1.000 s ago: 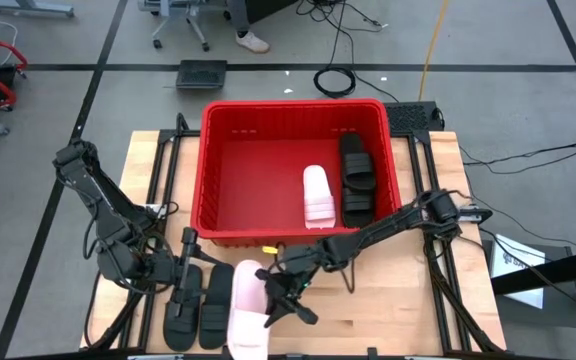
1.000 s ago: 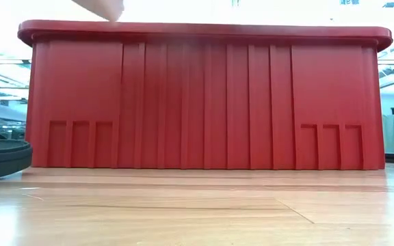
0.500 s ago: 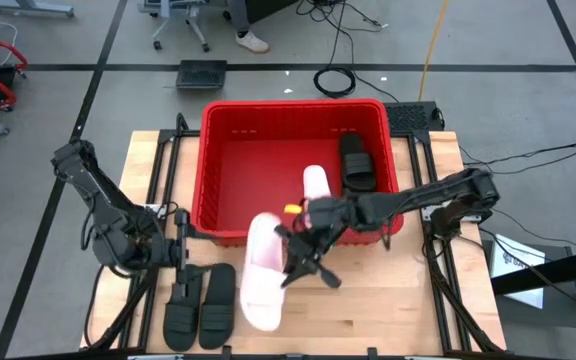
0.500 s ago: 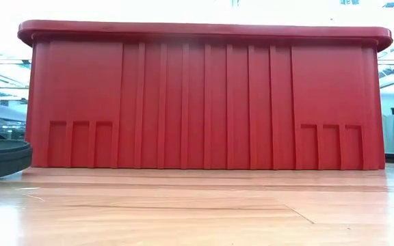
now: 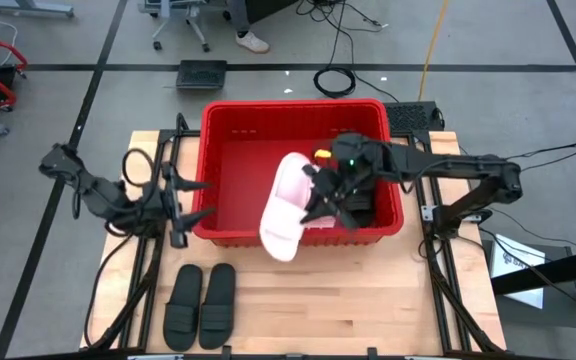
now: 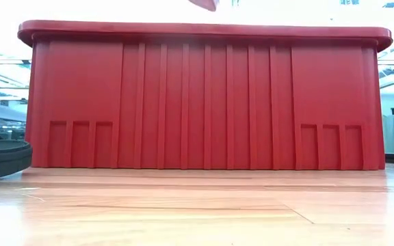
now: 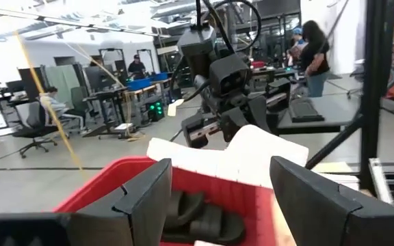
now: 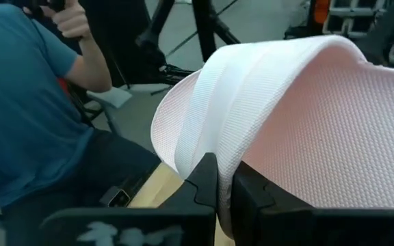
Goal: Pick and place slides into bin
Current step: Put the pink slide into the red container
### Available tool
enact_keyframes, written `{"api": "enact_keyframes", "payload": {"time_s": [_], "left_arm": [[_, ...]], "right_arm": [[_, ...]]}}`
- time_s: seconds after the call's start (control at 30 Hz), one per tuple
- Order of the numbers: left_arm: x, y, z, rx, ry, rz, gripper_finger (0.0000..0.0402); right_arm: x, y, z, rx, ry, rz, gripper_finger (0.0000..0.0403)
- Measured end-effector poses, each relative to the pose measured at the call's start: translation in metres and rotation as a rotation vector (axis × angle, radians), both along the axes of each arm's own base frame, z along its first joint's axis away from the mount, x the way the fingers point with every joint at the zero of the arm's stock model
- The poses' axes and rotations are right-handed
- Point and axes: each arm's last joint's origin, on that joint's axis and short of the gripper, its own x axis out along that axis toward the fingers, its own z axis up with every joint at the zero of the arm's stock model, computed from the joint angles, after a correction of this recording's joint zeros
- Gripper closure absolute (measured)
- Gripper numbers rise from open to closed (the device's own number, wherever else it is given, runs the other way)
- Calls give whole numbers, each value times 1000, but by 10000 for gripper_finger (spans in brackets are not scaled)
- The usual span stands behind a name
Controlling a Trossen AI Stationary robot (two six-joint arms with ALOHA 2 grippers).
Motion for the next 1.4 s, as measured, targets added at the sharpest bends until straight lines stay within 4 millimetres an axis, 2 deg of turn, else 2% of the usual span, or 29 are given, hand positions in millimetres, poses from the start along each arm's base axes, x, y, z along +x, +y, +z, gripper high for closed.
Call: {"api": "enact_keyframes", "payload": {"time_s": [0.3,0.57,0.77,0.93,1.07,1.17,1.4], "left_arm": [[-7,33,3,37,1,100,149],[-12,64,8,88,-29,203,149],[-6,91,8,99,-40,214,149],[5,124,2,74,-12,281,149],[10,150,1,48,-34,247,149],[10,165,1,43,-59,217,149],[5,185,0,32,-67,243,149]], "right_arm": [[-17,-63,-10,-23,74,-95,399],[-44,-121,-15,-9,103,-203,399],[-64,-153,-17,-27,103,-287,399],[-74,-177,-23,-33,120,-354,399],[-72,-197,-20,-53,136,-371,399],[-66,-212,-11,-79,134,-372,399],[-62,-243,10,-123,186,-350,399]]}}
